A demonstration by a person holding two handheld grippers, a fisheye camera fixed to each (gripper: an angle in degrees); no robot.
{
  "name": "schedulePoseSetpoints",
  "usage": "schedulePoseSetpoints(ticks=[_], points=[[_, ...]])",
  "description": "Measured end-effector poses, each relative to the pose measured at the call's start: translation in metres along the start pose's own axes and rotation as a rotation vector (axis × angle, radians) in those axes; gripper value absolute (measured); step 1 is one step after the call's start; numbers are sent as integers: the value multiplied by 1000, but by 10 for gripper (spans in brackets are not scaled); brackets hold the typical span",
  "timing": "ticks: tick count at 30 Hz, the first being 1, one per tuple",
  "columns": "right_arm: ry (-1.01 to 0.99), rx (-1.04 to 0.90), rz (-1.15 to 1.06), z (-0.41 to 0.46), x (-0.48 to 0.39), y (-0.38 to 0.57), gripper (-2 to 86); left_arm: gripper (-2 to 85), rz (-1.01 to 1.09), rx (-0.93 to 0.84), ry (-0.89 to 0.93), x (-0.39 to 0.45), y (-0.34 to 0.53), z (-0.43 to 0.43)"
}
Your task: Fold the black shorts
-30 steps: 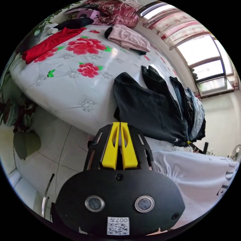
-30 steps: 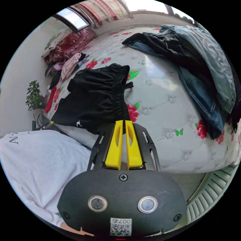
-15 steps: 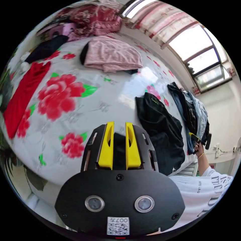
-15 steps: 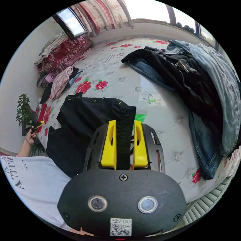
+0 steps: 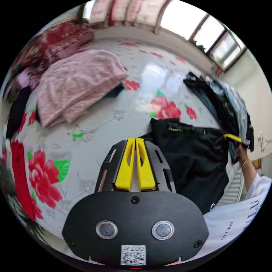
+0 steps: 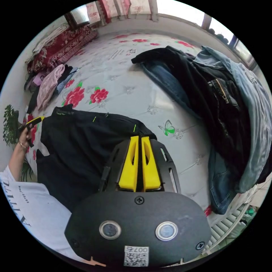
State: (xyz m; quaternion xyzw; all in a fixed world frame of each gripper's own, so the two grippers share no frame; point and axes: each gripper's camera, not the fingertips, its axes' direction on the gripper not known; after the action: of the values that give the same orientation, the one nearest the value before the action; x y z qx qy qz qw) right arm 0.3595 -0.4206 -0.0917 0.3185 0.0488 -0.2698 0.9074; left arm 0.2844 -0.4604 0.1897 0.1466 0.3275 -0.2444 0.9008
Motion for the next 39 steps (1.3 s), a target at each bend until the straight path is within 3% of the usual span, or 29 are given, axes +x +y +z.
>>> schedulePoseSetpoints(ticks=[3, 5, 8, 13, 24, 29, 32, 34, 37, 39], points=[[25, 123, 106, -32, 23, 17, 14, -7, -215, 221, -51, -44, 43, -68], [-25, 162, 142, -35, 31, 25, 24, -4, -259, 269, -35, -60, 63, -81], [-77, 84, 198, -17, 36, 31, 42, 35, -374, 207, -94, -75, 86, -77], [-107, 55, 139, -28, 33, 77, 69, 68, -369, 133, -98, -71, 131, -95], [-287, -68, 325, -36, 89, 282, 96, 98, -485, -103, -101, -63, 297, -130], [-396, -70, 341, -18, 95, 291, 96, 101, -393, -190, -63, -57, 276, -100], [-338, -65, 396, -11, 100, 290, 82, 71, -289, -303, -246, -47, 255, -91], [-452, -56, 394, -8, 107, 290, 72, 7, -175, -312, -258, -44, 248, -92], [-639, 88, 435, -29, 123, 301, 63, -6, -218, -206, -36, -68, 247, -124], [-813, 290, 447, -67, 138, 317, 59, -8, -328, 61, 302, -103, 254, -183]])
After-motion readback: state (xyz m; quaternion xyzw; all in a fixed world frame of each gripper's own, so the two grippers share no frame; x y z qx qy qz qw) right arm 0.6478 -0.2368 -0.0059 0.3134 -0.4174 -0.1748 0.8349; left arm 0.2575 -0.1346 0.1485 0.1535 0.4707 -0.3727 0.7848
